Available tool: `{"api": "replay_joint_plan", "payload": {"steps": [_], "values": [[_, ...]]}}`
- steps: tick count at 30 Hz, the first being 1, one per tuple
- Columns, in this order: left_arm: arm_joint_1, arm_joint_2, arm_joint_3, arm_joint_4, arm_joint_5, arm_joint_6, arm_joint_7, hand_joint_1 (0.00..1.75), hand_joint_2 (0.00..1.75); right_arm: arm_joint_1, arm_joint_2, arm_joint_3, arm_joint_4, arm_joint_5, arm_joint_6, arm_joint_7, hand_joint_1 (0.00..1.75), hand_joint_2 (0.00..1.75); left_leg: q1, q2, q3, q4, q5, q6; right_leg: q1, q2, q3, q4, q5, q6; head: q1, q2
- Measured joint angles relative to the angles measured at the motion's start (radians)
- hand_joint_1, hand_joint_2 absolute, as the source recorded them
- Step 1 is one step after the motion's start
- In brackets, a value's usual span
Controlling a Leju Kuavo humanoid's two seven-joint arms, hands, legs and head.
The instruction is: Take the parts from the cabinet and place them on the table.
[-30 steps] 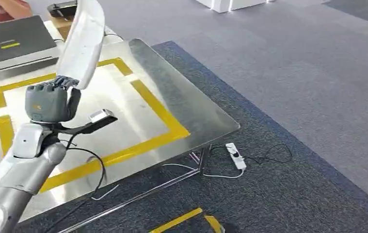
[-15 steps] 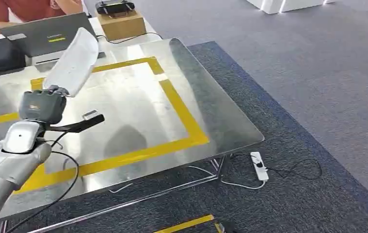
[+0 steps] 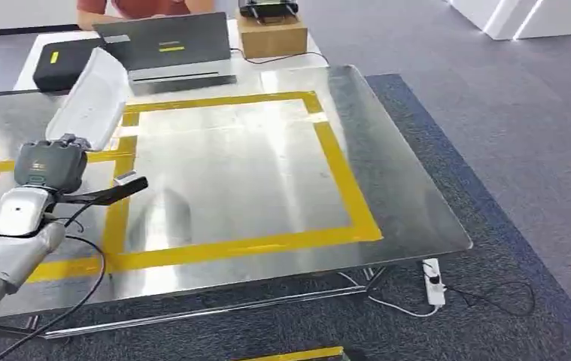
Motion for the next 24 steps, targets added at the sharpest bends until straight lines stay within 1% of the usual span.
{"api": "replay_joint_plan", "payload": {"steps": [1,2,3,4,5,6,7,8,9,10,11,12,13,14,15,16,17,18,19,20,21,22,23,24], "values": [[0.000,-0.002,0.000,0.002,0.000,-0.002,0.003,1.75,1.75,-0.003,0.000,0.001,0.000,0.000,0.000,0.000,0.00,0.00,0.002,-0.012,0.000,0.000,-0.001,0.001,0.000,0.014,-0.043,0.081,-0.032,0.003,0.003,0.000],[0.000,-0.005,-0.001,0.005,-0.002,-0.007,0.005,1.75,1.75,-0.007,0.000,0.002,0.000,-0.001,0.000,0.000,0.00,0.00,0.002,-0.027,0.001,0.000,-0.002,0.002,0.000,0.016,-0.097,0.173,-0.061,0.006,0.003,0.000],[0.000,-0.005,-0.002,0.009,-0.002,-0.014,0.007,1.75,1.75,-0.011,0.000,0.003,0.000,-0.001,0.000,0.000,0.00,0.00,0.002,-0.043,0.001,0.001,-0.003,0.003,0.000,0.016,-0.138,0.234,-0.071,0.007,0.002,0.000],[0.001,-0.005,-0.002,0.014,-0.002,-0.018,0.008,1.75,1.75,-0.013,0.000,0.004,0.000,-0.001,0.000,0.000,0.00,0.00,0.003,-0.059,0.003,0.001,-0.003,0.002,0.000,0.016,-0.157,0.245,-0.053,0.006,0.003,0.000],[0.001,-0.005,-0.003,0.019,-0.002,-0.020,0.008,1.75,1.75,-0.013,0.000,0.005,0.000,-0.001,0.000,0.000,0.00,0.00,0.003,-0.075,0.007,0.001,-0.005,0.000,-0.001,0.017,-0.151,0.211,-0.013,0.007,0.002,0.000],[0.001,-0.005,-0.003,0.024,-0.002,-0.021,0.008,1.75,1.75,-0.013,0.000,0.006,0.000,-0.001,0.000,0.000,0.00,0.00,0.005,-0.090,0.010,0.002,-0.008,-0.003,-0.003,0.021,-0.127,0.141,0.041,0.007,0.003,0.000],[0.001,-0.005,-0.003,0.026,-0.002,-0.023,0.008,1.75,1.75,-0.011,0.000,0.006,0.000,-0.001,0.000,-0.001,0.00,0.00,0.007,-0.106,0.014,0.004,-0.012,-0.008,-0.007,0.038,-0.094,0.048,0.099,0.009,0.002,0.000],[0.000,-0.005,-0.004,0.030,0.002,-0.024,0.008,1.75,1.75,-0.009,0.000,0.006,0.000,-0.001,0.000,-0.003,0.00,0.00,0.008,-0.119,0.012,0.008,-0.016,-0.013,-0.016,0.090,-0.068,-0.034,0.138,0.013,0.003,0.000],[-0.002,-0.005,-0.004,0.034,0.005,-0.026,0.008,1.75,1.75,-0.011,0.001,0.007,0.002,-0.002,0.000,-0.005,0.00,0.00,0.003,-0.132,0.003,0.022,-0.022,-0.018,-0.024,0.107,-0.038,-0.064,0.121,0.007,0.001,0.000],[-0.003,-0.006,-0.005,0.037,0.009,-0.030,0.008,1.75,1.75,-0.010,0.001,0.007,0.002,-0.001,0.000,-0.003,0.00,0.00,0.006,-0.142,-0.003,0.022,-0.020,-0.021,-0.019,0.098,-0.040,-0.063,0.116,-0.005,-0.001,0.000],[-0.002,-0.003,-0.005,0.041,0.011,-0.031,0.008,1.75,1.75,-0.010,0.001,0.008,0.002,-0.001,0.000,-0.005,0.00,0.00,0.008,-0.152,-0.005,0.020,-0.018,-0.025,-0.014,0.086,-0.040,-0.063,0.116,-0.009,0.001,0.000],[-0.001,0.005,-0.005,0.047,0.017,-0.032,0.008,1.75,1.75,-0.011,0.001,0.008,0.002,-0.002,0.000,-0.005,0.00,0.00,0.011,-0.163,-0.005,0.019,-0.017,-0.029,-0.012,0.078,-0.037,-0.064,0.114,-0.016,0.002,0.000],[-0.002,0.005,-0.005,0.049,0.019,-0.032,0.008,1.75,1.75,-0.011,0.004,0.008,0.002,-0.002,0.000,-0.005,0.00,0.00,0.009,-0.169,-0.004,0.024,-0.021,-0.032,-0.024,0.068,-0.031,-0.070,0.115,-0.023,0.001,0.000],[0.000,0.006,-0.006,0.050,0.019,-0.032,0.005,1.75,1.75,-0.010,0.003,0.008,0.002,-0.003,-0.004,-0.010,0.00,0.00,0.003,-0.130,-0.007,0.034,-0.032,-0.038,-0.023,0.061,-0.023,-0.072,0.113,-0.029,-0.001,0.000],[-0.004,0.006,-0.006,0.052,0.021,-0.032,0.005,1.75,1.75,-0.008,0.003,0.008,0.002,-0.005,-0.006,-0.013,0.00,0.00,0.003,-0.076,-0.026,0.081,-0.059,-0.049,-0.023,0.051,-0.017,-0.072,0.110,-0.037,-0.014,0.000],[-0.004,0.005,-0.007,0.053,0.022,-0.032,0.005,1.75,1.75,-0.005,0.003,0.008,0.002,-0.006,-0.006,-0.015,0.00,0.00,0.008,-0.048,-0.062,0.157,-0.094,-0.057,-0.021,0.044,-0.014,-0.072,0.107,-0.040,-0.012,0.000],[-0.003,0.004,-0.008,0.055,0.025,-0.033,0.004,1.75,1.75,-0.003,0.003,0.009,0.002,-0.006,-0.006,-0.015,0.00,0.00,0.013,-0.035,-0.102,0.237,-0.126,-0.061,-0.021,0.038,-0.013,-0.072,0.105,-0.042,-0.013,0.000],[-0.001,0.003,-0.008,0.058,0.028,-0.036,0.002,1.75,1.75,-0.003,0.003,0.009,0.002,-0.006,-0.006,-0.013,0.00,0.00,0.017,-0.031,-0.139,0.306,-0.146,-0.064,-0.021,0.032,-0.012,-0.072,0.102,-0.042,-0.013,0.000],[0.000,0.003,-0.009,0.060,0.029,-0.042,0.000,1.75,1.75,-0.002,0.003,0.009,0.002,-0.005,-0.006,-0.012,0.00,0.00,0.021,-0.031,-0.154,0.329,-0.143,-0.065,-0.021,0.028,-0.010,-0.072,0.100,-0.042,-0.014,0.000],[0.000,0.003,-0.009,0.064,0.028,-0.049,-0.004,1.75,1.75,-0.001,0.003,0.009,0.002,-0.004,-0.006,-0.009,0.00,0.00,0.023,-0.031,-0.144,0.304,-0.115,-0.065,-0.021,0.025,-0.006,-0.072,0.097,-0.040,-0.013,0.000],[0.000,0.004,-0.009,0.067,0.026,-0.054,-0.008,1.75,1.75,-0.001,0.003,0.009,0.002,-0.003,-0.006,-0.007,0.00,0.00,0.023,-0.031,-0.114,0.237,-0.069,-0.063,-0.021,0.021,-0.001,-0.072,0.093,-0.038,-0.013,0.000],[-0.001,0.005,-0.010,0.069,0.019,-0.060,-0.009,1.75,1.75,-0.001,0.003,0.010,0.002,-0.001,-0.006,-0.005,0.00,0.00,0.021,-0.030,-0.068,0.141,-0.017,-0.057,-0.020,0.018,0.006,-0.072,0.090,-0.036,-0.013,0.000],[-0.003,0.007,-0.012,0.072,0.012,-0.069,-0.009,1.75,1.75,-0.001,0.003,0.010,0.002,0.000,-0.006,-0.001,0.00,0.00,0.018,-0.028,-0.025,0.049,0.022,-0.050,-0.020,0.015,0.012,-0.072,0.085,-0.033,-0.013,0.000],[-0.005,0.008,-0.013,0.077,0.007,-0.073,-0.007,1.75,1.75,-0.002,0.003,0.010,0.002,0.001,-0.006,0.003,0.00,0.00,0.010,-0.024,-0.009,0.035,0.001,-0.045,-0.016,0.014,0.011,-0.074,0.084,-0.029,-0.012,0.000]]}}
